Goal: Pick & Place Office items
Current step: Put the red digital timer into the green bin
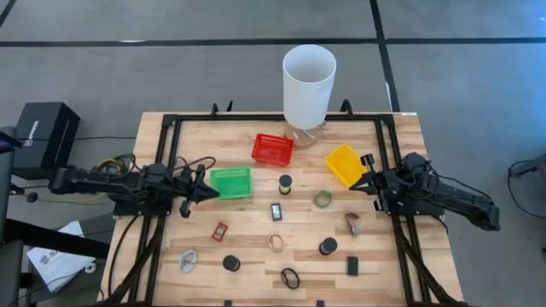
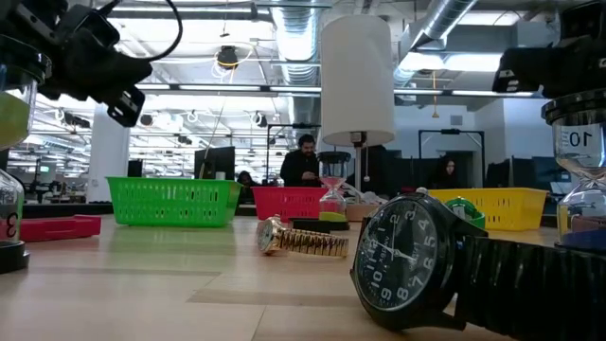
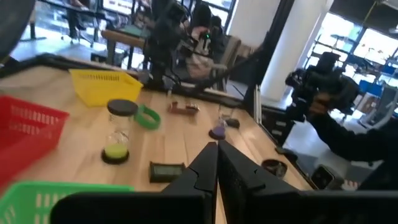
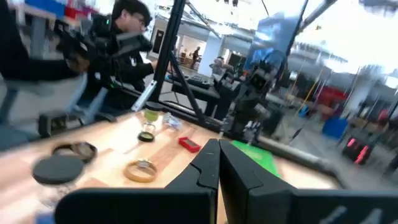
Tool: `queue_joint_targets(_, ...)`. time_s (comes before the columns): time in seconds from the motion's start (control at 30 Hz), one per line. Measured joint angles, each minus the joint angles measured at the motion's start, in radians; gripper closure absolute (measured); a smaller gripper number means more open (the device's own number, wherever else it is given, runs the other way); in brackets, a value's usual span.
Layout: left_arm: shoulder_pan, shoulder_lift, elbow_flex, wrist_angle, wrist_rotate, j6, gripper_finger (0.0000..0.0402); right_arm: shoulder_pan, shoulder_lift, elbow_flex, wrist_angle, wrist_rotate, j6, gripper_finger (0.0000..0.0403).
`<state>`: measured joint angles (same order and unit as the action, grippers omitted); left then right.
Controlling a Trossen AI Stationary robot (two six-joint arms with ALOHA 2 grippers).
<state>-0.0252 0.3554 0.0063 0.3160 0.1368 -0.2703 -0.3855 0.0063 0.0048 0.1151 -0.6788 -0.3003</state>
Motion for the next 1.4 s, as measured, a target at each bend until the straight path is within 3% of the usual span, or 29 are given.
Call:
queue_joint_targets(0.2,-0.052,0.119,0.0,0.241,0.0,0.033,0.0398,-0.003,0.0,0.0,0.108,0.007,-0.279,0.0403)
queue_joint_targets(0.33,-0.062,0.184,0.0,0.463,-0.019,0.103,0.0398,-0.003,0.0,0.003,0.177,0.018,-0.196,0.0403)
queue_joint_targets(0.4,-0.061,0.208,0.0,0.537,-0.054,0.088,0.0398,-0.003,0.0,0.009,0.172,0.079,-0.148,0.0403)
queue_joint_targets(0.53,-0.045,0.247,0.038,0.552,-0.086,0.081,0.0398,-0.003,0.0,0.016,0.168,0.265,-0.113,0.0403)
queue_joint_targets(0.63,-0.036,0.295,0.101,0.542,-0.087,0.102,0.0391,-0.003,0.0,0.016,0.159,0.339,-0.08,0.0403)
queue_joint_targets(0.73,-0.018,0.347,0.207,0.439,-0.087,0.16,0.0373,-0.003,0.0,0.016,0.156,0.343,-0.065,0.0403)
queue_joint_targets(0.97,-0.004,0.46,0.519,-0.167,-0.089,0.16,0.0313,-0.002,0.0,0.019,0.159,0.343,-0.065,0.0403)
queue_joint_targets(1.07,-0.023,0.505,0.616,-0.346,-0.088,0.129,0.0298,-0.002,0.0,0.019,0.16,0.343,-0.065,0.0403)
queue_joint_targets(1.23,-0.067,0.543,0.7,-0.528,-0.069,-0.007,0.0289,-0.002,0.0,0.02,0.161,0.343,-0.065,0.0403)
queue_joint_targets(1.4,-0.104,0.541,0.708,-0.685,-0.069,-0.209,0.0288,-0.002,0.0,0.021,0.161,0.343,-0.065,0.0403)
